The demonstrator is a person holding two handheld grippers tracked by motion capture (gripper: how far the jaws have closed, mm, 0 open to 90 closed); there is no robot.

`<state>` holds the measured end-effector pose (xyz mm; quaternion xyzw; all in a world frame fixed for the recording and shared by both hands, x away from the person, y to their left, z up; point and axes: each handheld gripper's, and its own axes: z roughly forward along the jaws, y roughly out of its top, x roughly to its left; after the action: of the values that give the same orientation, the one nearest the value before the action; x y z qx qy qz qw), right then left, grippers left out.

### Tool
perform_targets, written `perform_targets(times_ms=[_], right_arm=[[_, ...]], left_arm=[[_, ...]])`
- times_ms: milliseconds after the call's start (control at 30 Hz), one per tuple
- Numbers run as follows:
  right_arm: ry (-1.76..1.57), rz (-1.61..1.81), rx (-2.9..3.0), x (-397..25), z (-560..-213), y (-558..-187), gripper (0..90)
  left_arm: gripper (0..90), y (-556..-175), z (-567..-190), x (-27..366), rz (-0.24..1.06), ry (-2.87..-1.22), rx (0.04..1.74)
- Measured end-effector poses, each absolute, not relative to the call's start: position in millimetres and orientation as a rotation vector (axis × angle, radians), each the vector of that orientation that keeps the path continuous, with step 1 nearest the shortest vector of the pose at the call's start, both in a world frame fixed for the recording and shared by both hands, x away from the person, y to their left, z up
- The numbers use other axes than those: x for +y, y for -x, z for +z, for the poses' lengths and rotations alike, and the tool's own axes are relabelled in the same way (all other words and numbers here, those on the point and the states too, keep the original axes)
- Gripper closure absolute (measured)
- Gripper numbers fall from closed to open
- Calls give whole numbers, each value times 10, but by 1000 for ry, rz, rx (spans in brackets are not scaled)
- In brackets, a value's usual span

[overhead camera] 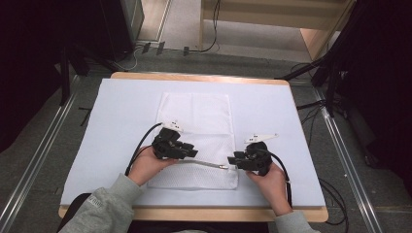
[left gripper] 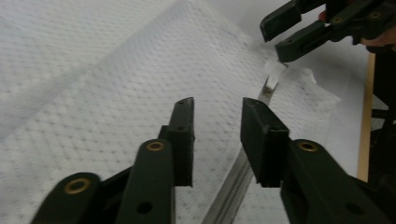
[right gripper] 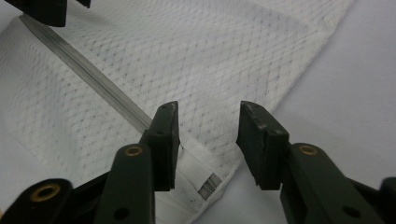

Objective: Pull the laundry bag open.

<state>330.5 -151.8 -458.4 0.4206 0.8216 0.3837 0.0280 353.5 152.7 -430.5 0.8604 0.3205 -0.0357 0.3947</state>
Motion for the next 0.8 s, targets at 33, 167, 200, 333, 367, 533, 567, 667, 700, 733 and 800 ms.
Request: perform_targets(times_ms=[33, 167, 200, 333, 367, 533, 567, 667, 700, 733, 800], right_arm=[[-1306, 1181, 2539, -1513, -4588, -3303, 682], [-1303, 1176, 2565, -1480, -4605, -3299, 779], [-1303, 1176, 2565, -1480, -4605, -3299, 779], [-1296, 1162, 2596, -1442, -4621, -3301, 852], [-1292, 1155, 2605, -1438, -4628, -3306, 858], [-1296, 1136, 2628, -1427, -4678, -3339, 897], [-1296, 1136, 2628, -1427, -4678, -3339, 897], [-1307, 1150, 2629, -1437, -4696, -3346, 897], [-1307, 1150, 2629, -1437, -4696, -3346, 897], [-1312, 1151, 2627, -1437, -4697, -3343, 897], [-1308, 1158, 2633, -1427, -4699, -3333, 897]], left_arm=[[767, -3516, -4315, 1484, -101, -2189, 799], [860, -3484, -4333, 1388, -110, -2218, 758], [860, -3476, -4342, 1362, -116, -2216, 751], [895, -3428, -4385, 1234, -120, -2236, 715], [899, -3426, -4394, 1216, -127, -2238, 709], [897, -3450, -4536, 1140, -198, -2238, 727], [893, -3450, -4536, 1140, -198, -2238, 727], [892, -3456, -4643, 1113, -225, -2261, 756], [892, -3452, -4667, 1099, -210, -2286, 741], [895, -3444, -4676, 1095, -214, -2279, 734], [880, -3423, -4675, 1069, -192, -2287, 725]])
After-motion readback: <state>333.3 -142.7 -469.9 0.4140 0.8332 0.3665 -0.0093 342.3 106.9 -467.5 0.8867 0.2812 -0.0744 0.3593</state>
